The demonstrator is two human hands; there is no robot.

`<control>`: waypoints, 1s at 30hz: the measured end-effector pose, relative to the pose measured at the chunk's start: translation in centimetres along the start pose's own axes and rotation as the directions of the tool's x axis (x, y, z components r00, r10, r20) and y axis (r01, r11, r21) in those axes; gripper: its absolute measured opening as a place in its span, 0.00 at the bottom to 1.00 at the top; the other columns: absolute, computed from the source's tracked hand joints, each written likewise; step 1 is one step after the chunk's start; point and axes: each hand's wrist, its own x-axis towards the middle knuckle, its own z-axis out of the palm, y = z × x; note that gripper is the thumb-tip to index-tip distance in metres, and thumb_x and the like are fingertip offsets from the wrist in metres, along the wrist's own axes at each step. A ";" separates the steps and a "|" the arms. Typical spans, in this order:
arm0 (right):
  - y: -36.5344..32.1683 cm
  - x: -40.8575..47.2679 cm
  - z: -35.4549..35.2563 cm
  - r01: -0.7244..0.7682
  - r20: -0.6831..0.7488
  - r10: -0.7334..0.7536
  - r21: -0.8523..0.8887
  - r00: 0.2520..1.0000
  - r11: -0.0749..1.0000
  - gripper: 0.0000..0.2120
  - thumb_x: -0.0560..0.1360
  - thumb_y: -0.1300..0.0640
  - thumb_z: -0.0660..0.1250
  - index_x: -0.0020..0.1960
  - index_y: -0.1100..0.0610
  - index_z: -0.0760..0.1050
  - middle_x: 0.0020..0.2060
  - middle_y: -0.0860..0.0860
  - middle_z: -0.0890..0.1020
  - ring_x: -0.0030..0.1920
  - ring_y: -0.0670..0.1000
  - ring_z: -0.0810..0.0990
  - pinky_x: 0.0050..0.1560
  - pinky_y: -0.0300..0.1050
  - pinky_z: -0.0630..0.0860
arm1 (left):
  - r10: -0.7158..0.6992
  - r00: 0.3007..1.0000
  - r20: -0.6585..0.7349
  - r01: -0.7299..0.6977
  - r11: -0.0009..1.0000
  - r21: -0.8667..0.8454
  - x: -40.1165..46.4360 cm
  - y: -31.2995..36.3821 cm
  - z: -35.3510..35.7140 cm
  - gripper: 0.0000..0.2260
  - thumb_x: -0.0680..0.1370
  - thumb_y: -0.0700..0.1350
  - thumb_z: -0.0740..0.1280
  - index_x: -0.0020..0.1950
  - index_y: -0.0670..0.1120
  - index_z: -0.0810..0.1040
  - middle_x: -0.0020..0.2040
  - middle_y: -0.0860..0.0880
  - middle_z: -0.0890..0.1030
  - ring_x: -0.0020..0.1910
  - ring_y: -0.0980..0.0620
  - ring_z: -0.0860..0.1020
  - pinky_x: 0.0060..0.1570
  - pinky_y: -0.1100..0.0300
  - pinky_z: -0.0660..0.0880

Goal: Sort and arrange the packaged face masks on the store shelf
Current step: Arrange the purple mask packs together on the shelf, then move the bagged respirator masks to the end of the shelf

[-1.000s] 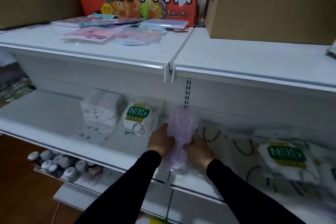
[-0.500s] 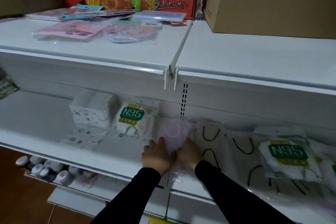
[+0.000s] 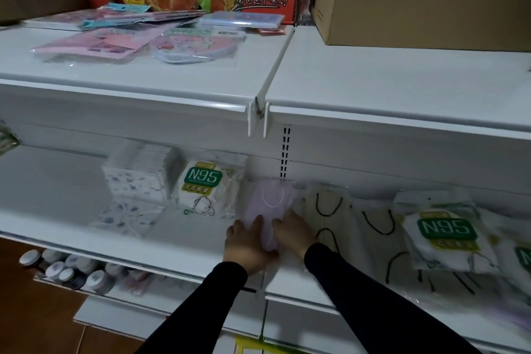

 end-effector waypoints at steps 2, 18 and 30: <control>-0.1 0.0 0.1 0.021 -0.013 -0.021 -0.016 1.000 1.000 0.20 0.77 0.52 0.59 0.60 0.66 0.73 0.57 0.63 0.79 0.57 0.60 0.79 0.47 0.41 0.68 | 0.000 1.000 -0.008 0.000 1.000 0.021 -0.2 -0.3 0.2 0.43 0.67 0.64 0.69 0.77 0.55 0.54 0.66 0.42 0.65 0.67 0.40 0.64 0.66 0.54 0.65; 3.8 -5.7 -10.5 0.263 -0.354 -0.245 0.004 0.903 0.965 0.11 0.79 0.58 0.61 0.47 0.65 0.78 0.44 0.62 0.81 0.45 0.58 0.80 0.44 0.45 0.72 | 0.263 0.962 -0.072 -0.271 0.953 -0.139 0.0 8.9 -2.6 0.25 0.78 0.58 0.61 0.71 0.47 0.69 0.67 0.41 0.75 0.66 0.43 0.72 0.64 0.57 0.69; 18.6 -14.0 -23.0 -0.057 -0.609 0.096 0.083 0.787 0.995 0.20 0.80 0.52 0.62 0.69 0.61 0.70 0.65 0.58 0.75 0.64 0.59 0.74 0.61 0.46 0.70 | 0.430 0.891 0.142 -0.376 0.877 -0.299 -1.6 23.3 3.8 0.20 0.80 0.55 0.59 0.63 0.42 0.74 0.62 0.41 0.78 0.62 0.43 0.76 0.59 0.57 0.69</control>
